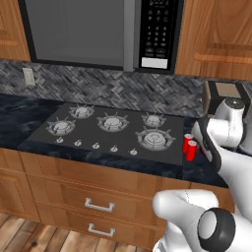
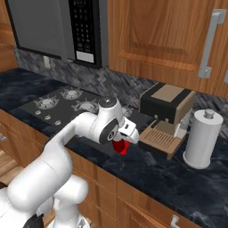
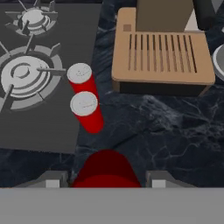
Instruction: Four empty soda cans are scattered around the kitchen. Gather all the cans and cluster them next to the stove for recycling.
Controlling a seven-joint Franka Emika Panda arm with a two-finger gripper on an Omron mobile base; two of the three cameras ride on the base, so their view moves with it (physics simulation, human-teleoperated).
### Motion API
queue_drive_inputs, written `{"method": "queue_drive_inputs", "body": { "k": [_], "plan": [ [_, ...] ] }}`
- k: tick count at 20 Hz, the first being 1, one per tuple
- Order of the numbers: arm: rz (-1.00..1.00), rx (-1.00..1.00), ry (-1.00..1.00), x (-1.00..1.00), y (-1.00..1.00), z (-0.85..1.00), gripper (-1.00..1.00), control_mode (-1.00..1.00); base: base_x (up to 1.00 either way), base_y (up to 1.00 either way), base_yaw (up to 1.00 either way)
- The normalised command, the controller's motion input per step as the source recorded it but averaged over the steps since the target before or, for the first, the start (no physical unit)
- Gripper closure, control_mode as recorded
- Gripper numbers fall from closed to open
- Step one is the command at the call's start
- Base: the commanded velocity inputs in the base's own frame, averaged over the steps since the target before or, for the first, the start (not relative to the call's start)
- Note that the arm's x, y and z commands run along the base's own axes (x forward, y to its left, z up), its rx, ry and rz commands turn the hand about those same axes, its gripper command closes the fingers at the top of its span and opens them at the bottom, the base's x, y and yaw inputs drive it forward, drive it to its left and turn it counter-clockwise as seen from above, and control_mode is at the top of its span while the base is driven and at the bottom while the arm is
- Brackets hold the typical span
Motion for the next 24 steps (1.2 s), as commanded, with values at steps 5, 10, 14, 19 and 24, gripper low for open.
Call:
{"method": "queue_drive_inputs", "body": {
  "k": [5, 10, 14, 19, 24],
  "plan": [
    [0.00, 0.01, 0.07, 0.32, -0.24, -0.10, 1.00, -1.00, 0.00, 0.00, 0.00],
    [0.02, 0.00, 0.05, 0.18, -0.21, -0.14, 1.00, -1.00, 0.00, 0.00, 0.00],
    [0.00, -0.01, 0.03, 0.02, -0.02, -0.06, 1.00, -1.00, 0.00, 0.00, 0.00],
    [0.00, 0.00, 0.00, 0.00, -0.03, -0.12, 1.00, -1.00, 0.00, 0.00, 0.00],
    [0.00, 0.00, 0.01, 0.00, -0.07, -0.25, 1.00, -1.00, 0.00, 0.00, 0.00]
  ]
}}
